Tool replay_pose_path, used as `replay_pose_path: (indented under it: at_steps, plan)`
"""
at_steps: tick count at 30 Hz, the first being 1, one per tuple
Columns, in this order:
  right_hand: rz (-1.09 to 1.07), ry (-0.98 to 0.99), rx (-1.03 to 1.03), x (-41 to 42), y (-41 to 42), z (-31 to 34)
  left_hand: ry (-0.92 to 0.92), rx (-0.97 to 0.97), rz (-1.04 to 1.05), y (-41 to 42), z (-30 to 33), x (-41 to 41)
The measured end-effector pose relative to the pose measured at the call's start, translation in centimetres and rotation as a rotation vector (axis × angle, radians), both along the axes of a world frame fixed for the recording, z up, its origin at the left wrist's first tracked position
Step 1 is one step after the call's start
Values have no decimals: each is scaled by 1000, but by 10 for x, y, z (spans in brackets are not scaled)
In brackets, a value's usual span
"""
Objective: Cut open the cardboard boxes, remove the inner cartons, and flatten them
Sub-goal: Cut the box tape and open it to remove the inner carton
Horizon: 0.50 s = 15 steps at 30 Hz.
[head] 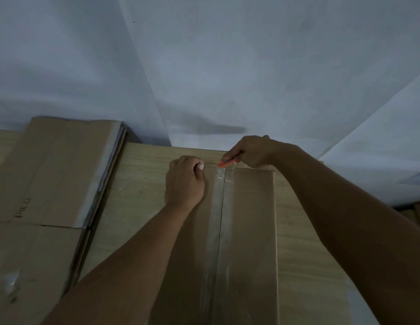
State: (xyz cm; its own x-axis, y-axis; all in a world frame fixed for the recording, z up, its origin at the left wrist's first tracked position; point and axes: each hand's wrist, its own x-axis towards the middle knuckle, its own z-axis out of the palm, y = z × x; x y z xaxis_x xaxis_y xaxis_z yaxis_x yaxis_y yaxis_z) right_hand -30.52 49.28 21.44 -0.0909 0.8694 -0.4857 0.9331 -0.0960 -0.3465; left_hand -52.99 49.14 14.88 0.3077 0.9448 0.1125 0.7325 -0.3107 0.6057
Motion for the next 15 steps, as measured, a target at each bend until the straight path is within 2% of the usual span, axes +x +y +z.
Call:
replay_pose_path:
  at_steps: [6,9,15]
  plan:
    - [47,-95,-39,17,-3,5,19,-46,8,3,3,-4]
    - [38,-92,-54,31,-14,2,85,-25,-31,2,2,-2]
    - [58,-121,44,47,-29,-5,114,9,-43,-1,-1,-1]
